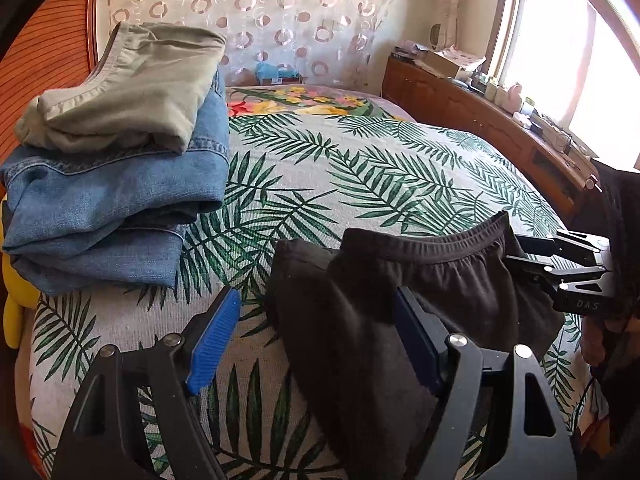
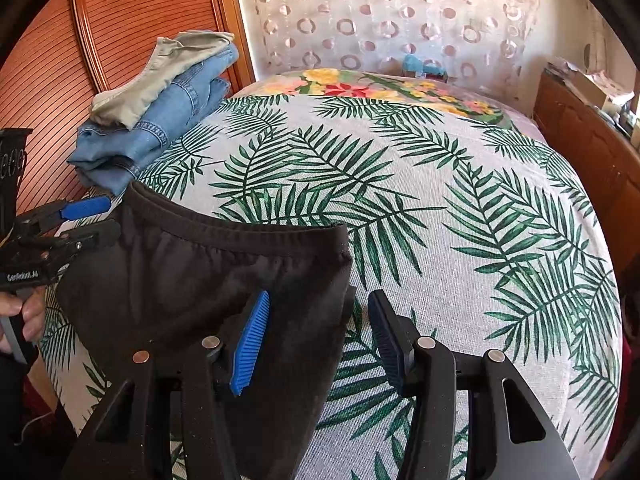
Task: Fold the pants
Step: 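Open both tools and release the folded shorts on the bed, then close the left tool on the black shorts' edge and lift them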
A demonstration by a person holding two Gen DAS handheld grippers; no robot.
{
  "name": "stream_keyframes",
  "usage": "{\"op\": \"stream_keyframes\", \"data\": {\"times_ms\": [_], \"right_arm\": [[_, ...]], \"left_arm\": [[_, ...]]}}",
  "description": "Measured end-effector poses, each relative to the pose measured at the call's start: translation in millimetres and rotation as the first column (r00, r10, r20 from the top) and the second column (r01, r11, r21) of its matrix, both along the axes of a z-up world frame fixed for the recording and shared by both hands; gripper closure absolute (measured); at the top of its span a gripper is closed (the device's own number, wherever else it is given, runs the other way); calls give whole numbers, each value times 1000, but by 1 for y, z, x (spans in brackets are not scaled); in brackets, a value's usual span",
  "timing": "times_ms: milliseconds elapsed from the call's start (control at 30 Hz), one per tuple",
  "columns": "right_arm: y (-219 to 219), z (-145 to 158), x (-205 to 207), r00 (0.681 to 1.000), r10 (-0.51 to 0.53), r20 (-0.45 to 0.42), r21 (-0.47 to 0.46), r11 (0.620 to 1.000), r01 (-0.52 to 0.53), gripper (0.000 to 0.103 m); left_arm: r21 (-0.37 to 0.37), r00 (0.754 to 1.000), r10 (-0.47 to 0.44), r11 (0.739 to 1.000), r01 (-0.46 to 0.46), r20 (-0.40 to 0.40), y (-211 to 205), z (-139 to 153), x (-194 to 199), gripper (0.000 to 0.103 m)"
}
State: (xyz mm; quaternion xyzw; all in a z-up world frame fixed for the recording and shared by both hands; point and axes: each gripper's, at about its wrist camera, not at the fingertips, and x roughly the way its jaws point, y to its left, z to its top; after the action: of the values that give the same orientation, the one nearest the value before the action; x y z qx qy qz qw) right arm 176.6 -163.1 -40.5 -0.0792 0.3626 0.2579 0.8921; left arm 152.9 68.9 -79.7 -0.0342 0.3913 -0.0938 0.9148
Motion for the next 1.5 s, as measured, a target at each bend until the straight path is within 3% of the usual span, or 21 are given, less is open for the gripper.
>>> {"op": "stream_keyframes", "data": {"times_ms": [167,400,600,667,767,1267,1433,1500], "right_arm": [[5,0,0,1000,3,7,-5,1000,-3,50],[2,-3,-4,1000,12,28,0,1000,-12,49],[3,-4,-5,999,13,29,-4,1000,-13,47],[4,-4,-5,999,14,30,-7,1000,-13,47],[4,-4,-5,999,14,31,-9,1000,-14,47],[0,-4,-3,1000,17,14,31,999,-18,46],[8,-4,-6,999,12,30,-13,1000,-12,46],[14,-4,-8,999,33,40,-37,999,-31,56]], "left_arm": [[-27,1000,-17,1000,16,-22,0,-6,3,43],[-65,999,-26,998,24,-43,1,-11,10,44],[-46,999,-31,998,29,-38,-2,-11,15,47],[-67,998,-52,997,49,-36,-2,-11,14,69],[-72,998,-64,995,63,-8,-4,-8,9,85],[-87,989,-107,989,116,97,-18,21,-21,90],[-70,987,-115,990,123,111,-23,25,-24,90],[-61,987,-118,990,125,110,-23,24,-25,90]]}}
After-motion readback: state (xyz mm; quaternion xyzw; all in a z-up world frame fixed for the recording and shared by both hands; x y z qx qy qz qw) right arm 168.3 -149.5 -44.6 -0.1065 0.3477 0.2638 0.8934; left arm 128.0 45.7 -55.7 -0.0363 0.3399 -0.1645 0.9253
